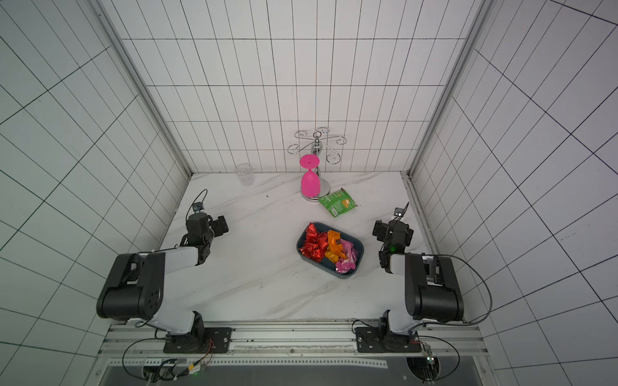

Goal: Put the tea bags into the storage box
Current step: Reset both arms

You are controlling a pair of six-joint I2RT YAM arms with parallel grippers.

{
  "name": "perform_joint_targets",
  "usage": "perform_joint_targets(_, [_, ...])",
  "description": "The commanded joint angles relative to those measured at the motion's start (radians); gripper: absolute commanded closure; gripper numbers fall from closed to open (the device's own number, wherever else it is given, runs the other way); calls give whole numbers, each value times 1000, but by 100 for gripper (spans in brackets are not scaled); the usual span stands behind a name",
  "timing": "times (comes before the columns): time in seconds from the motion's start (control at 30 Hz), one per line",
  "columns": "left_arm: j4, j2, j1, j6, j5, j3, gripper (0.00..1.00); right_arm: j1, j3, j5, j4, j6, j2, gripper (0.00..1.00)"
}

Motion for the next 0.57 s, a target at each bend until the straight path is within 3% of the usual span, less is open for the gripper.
perform_joint_targets(0.0, [455,60,5,22,-3,-121,3,-2,-22,-30,55,2,-2,1])
perform_joint_targets(0.07, [213,-5,0,7,-11,-61,2,-2,-24,-28,70,0,3,1])
perform_joint_targets(0.2, [331,39,-25,59,-18,-77,2,-2,-24,-29,63,0,1,1])
perform_joint_targets(0.3, [188,3,-27,38,-29,-40,2,-2,-15,-33,51,-2,5,1])
perform_joint_targets(0.4, [257,23,-28,47,-29,-54,2,-1,-7,-32,44,-1,13,1])
perform_joint_targets(0.53, [194,8,-29,40,-30,-35,2,-2,-20,-37,55,-2,1,1])
